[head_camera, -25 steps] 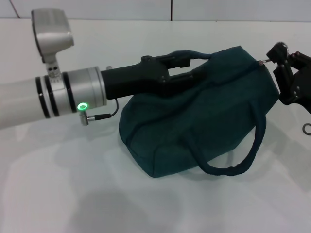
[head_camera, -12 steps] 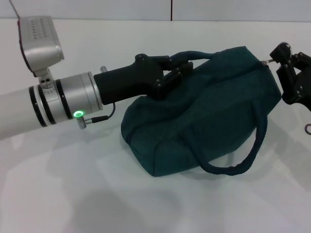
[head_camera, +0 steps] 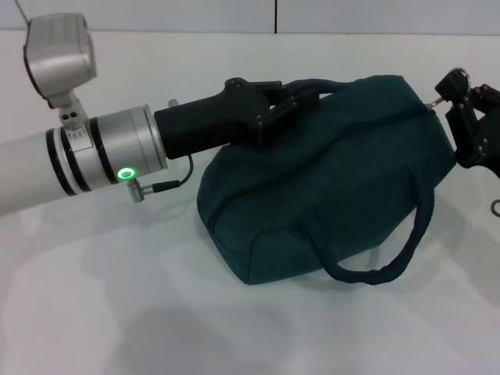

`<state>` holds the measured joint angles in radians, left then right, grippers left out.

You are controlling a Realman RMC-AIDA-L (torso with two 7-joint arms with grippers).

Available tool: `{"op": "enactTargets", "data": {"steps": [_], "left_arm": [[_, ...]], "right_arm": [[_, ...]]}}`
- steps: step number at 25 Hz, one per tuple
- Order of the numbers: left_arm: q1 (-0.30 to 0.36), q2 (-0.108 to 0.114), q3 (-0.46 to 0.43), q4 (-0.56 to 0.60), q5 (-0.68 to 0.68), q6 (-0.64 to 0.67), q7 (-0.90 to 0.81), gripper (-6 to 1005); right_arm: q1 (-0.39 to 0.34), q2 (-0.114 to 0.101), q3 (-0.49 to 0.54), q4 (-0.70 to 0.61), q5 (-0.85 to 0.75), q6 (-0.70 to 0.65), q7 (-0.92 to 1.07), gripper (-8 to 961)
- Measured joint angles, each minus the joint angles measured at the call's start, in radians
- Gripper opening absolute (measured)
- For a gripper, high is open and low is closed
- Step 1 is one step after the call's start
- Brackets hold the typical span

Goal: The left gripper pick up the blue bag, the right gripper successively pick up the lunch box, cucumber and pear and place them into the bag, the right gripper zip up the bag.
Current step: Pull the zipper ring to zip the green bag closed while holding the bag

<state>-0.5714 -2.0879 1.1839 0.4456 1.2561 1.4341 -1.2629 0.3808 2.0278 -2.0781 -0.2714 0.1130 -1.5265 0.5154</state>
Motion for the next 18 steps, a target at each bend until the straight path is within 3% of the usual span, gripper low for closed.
{"op": "enactTargets", "data": {"steps": [1, 6, 12, 18], "left_arm": [[-0.001, 0.0, 0.0, 0.0, -0.002, 0.0, -0.007, -1], [-0.009, -0.001, 0.004, 0.001, -0.011, -0.003, -0.013, 136], [-0.026, -0.003, 0.003, 0.001, -0.01, -0.009, -0.012, 361], [-0.053, 0.0, 0.004, 0.002, 0.013, -0.023, -0.084, 366]], "right_arm": [[0.0, 0.0, 0.0, 0.0, 0.0, 0.0, 0.0, 18], [0.0, 0.0, 0.0, 0.0, 0.0, 0.0, 0.0, 17], [0.0, 0.0, 0.0, 0.0, 0.0, 0.003, 0.0, 17], [0.0, 0.0, 0.0, 0.0, -0.001, 0.007, 0.0, 18]]}}
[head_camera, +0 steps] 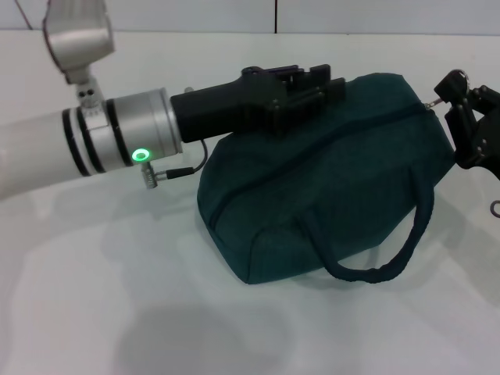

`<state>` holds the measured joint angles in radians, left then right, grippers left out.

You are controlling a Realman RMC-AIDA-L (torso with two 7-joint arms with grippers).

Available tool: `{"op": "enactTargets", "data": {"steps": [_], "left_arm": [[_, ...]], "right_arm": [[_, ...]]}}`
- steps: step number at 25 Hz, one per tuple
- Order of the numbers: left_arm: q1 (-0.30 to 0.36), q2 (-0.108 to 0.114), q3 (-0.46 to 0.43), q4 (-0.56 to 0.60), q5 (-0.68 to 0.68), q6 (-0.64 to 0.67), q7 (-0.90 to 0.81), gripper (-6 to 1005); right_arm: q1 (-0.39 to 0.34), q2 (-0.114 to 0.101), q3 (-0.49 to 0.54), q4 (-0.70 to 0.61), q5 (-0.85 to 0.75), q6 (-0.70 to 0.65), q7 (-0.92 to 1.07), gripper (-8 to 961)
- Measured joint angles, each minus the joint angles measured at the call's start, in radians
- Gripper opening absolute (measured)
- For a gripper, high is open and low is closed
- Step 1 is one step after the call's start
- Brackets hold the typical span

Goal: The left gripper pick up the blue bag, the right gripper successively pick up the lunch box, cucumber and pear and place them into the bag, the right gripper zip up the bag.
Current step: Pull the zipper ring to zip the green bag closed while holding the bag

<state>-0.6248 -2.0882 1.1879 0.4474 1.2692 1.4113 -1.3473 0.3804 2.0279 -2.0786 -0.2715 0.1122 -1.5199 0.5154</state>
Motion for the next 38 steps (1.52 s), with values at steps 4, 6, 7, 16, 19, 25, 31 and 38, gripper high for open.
{"op": "enactTargets", "data": {"steps": [4, 6, 7, 16, 19, 25, 31, 38], "left_arm": [[-0.033, 0.004, 0.001, 0.0, 0.053, -0.018, -0.083, 363], [-0.043, 0.002, 0.001, 0.001, 0.069, -0.024, -0.095, 362], [-0.045, 0.002, 0.001, 0.001, 0.073, -0.026, -0.096, 361], [-0.048, -0.001, 0.001, 0.003, 0.084, -0.048, -0.104, 355], [-0.045, -0.002, 0.001, 0.003, 0.088, -0.082, -0.099, 343], [-0.031, -0.002, 0.001, -0.004, 0.088, -0.102, -0.06, 229], [-0.017, -0.004, 0.001, -0.02, 0.08, -0.099, -0.002, 74], [0.014, -0.006, 0.0, -0.025, 0.049, -0.066, 0.083, 51]], "right_arm": [[0.0, 0.0, 0.0, 0.0, 0.0, 0.003, 0.0, 18], [0.0, 0.0, 0.0, 0.0, 0.0, 0.003, 0.0, 17], [0.0, 0.0, 0.0, 0.0, 0.0, 0.003, 0.0, 17], [0.0, 0.0, 0.0, -0.002, 0.0, 0.003, 0.001, 18], [0.0, 0.0, 0.0, -0.002, 0.0, 0.002, 0.001, 18], [0.0, 0.0, 0.0, -0.002, -0.001, 0.001, 0.002, 18], [-0.002, 0.0, 0.0, -0.001, 0.007, 0.003, 0.012, 18], [-0.016, 0.0, 0.0, 0.012, 0.044, 0.009, 0.026, 17]]}}
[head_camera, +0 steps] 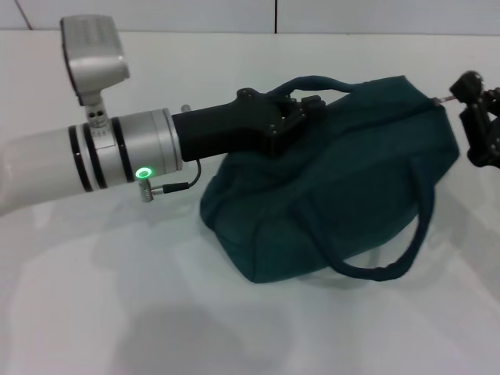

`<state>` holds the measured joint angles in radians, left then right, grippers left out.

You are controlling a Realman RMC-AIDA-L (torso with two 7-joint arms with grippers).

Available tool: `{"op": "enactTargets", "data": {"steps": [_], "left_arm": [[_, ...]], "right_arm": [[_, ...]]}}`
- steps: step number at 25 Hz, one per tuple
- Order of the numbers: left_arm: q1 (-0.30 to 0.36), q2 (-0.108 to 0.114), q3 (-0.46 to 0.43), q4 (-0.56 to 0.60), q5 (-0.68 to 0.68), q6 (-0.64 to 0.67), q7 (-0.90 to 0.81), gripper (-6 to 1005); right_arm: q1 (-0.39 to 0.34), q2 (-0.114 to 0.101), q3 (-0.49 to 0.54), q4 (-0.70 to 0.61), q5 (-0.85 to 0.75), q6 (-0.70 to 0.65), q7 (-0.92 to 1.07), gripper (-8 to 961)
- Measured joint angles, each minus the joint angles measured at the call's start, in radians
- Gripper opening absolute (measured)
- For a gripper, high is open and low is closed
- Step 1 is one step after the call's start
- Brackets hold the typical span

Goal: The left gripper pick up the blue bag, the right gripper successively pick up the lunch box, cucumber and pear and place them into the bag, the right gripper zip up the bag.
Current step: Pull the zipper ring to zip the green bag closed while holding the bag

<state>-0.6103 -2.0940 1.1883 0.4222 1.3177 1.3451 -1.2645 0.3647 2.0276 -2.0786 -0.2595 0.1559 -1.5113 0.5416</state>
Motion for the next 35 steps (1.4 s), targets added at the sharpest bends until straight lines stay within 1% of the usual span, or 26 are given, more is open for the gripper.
{"op": "enactTargets", "data": {"steps": [4, 7, 10, 15, 20, 23, 25, 26, 27, 28, 31, 33, 35], "left_arm": [[0.019, 0.001, -0.005, -0.001, -0.038, 0.021, 0.022, 50], [0.02, 0.003, -0.006, 0.0, -0.044, 0.021, 0.025, 50], [0.016, 0.003, -0.001, -0.001, -0.04, 0.022, 0.026, 0], [0.011, 0.003, -0.001, 0.002, -0.046, 0.022, -0.007, -1], [0.009, 0.003, -0.004, 0.008, -0.068, 0.035, -0.06, 44], [0.009, 0.005, -0.002, 0.023, -0.086, 0.047, -0.076, 152], [0.008, 0.007, -0.001, 0.061, -0.076, 0.053, -0.127, 224], [0.005, 0.008, 0.0, 0.122, -0.03, 0.058, -0.209, 260], [0.005, 0.008, 0.0, 0.122, -0.03, 0.058, -0.209, 282], [-0.001, 0.008, 0.001, 0.157, 0.001, 0.061, -0.252, 304], [-0.032, 0.008, 0.002, 0.239, 0.127, 0.057, -0.387, 370], [-0.059, 0.007, 0.002, 0.261, 0.198, 0.041, -0.456, 413], [-0.077, 0.005, 0.002, 0.264, 0.225, 0.019, -0.485, 457]], "right_arm": [[-0.007, 0.0, 0.0, 0.019, 0.025, 0.008, 0.015, 17], [-0.007, 0.0, 0.001, 0.04, 0.026, 0.011, 0.043, 17], [-0.002, 0.0, 0.001, 0.049, 0.026, 0.023, 0.056, 17], [-0.001, 0.0, -0.002, 0.043, 0.026, 0.028, 0.057, 17], [-0.001, 0.0, -0.003, 0.042, 0.026, 0.028, 0.057, 18], [0.0, 0.0, -0.007, 0.04, 0.026, 0.023, 0.057, 18], [0.0, 0.0, -0.007, 0.039, 0.026, 0.016, 0.057, 18], [0.0, 0.0, -0.008, 0.039, 0.026, 0.015, 0.057, 18], [0.0, 0.0, -0.008, 0.039, 0.026, 0.012, 0.057, 18], [0.0, 0.0, -0.008, 0.039, 0.026, 0.008, 0.057, 18], [0.0, 0.0, -0.007, 0.039, 0.026, -0.002, 0.057, 17], [0.0, 0.0, -0.007, 0.039, 0.025, -0.006, 0.057, 17], [0.001, 0.0, -0.008, 0.039, 0.023, -0.01, 0.057, 17]]}}
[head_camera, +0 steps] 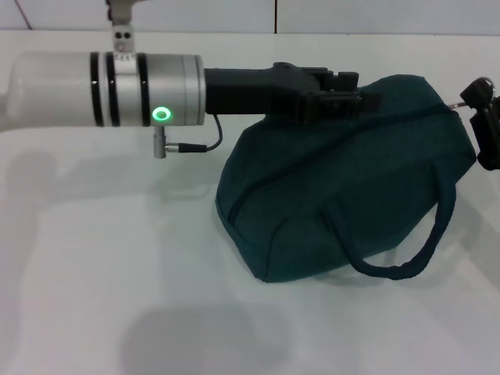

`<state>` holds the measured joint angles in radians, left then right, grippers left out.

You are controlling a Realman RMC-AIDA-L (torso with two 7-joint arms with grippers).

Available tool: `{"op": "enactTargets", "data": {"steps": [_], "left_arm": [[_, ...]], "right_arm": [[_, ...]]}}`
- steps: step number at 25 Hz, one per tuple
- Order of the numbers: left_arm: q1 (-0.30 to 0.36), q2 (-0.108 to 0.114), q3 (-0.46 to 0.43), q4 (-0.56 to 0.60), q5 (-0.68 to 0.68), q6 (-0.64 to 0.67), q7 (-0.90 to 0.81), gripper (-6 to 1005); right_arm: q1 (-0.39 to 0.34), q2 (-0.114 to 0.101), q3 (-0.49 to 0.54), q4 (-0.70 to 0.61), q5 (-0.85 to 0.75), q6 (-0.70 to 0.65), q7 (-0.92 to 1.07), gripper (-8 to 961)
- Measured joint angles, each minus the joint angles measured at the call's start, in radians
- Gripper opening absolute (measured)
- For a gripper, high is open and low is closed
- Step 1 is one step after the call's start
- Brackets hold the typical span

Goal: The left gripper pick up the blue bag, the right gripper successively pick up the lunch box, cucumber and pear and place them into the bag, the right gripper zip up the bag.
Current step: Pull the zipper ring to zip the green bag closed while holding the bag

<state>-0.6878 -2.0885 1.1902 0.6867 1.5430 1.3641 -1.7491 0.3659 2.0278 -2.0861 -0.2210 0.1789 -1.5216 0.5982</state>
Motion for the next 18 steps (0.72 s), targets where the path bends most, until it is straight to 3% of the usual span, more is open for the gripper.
{"op": "enactTargets", "data": {"steps": [4, 13, 18], "left_arm": [[-0.017, -0.003, 0.011, 0.003, 0.018, -0.064, -0.009, 589], [-0.031, -0.001, 0.111, 0.004, 0.02, -0.161, -0.029, 585], [-0.031, -0.001, 0.114, 0.0, 0.02, -0.163, -0.031, 542]], "right_arm": [[0.001, 0.0, 0.0, 0.0, 0.0, -0.003, 0.0, 17], [0.001, 0.0, 0.0, 0.0, 0.0, -0.003, 0.0, 18], [0.001, 0.0, 0.0, 0.0, 0.0, -0.003, 0.0, 18]]}}
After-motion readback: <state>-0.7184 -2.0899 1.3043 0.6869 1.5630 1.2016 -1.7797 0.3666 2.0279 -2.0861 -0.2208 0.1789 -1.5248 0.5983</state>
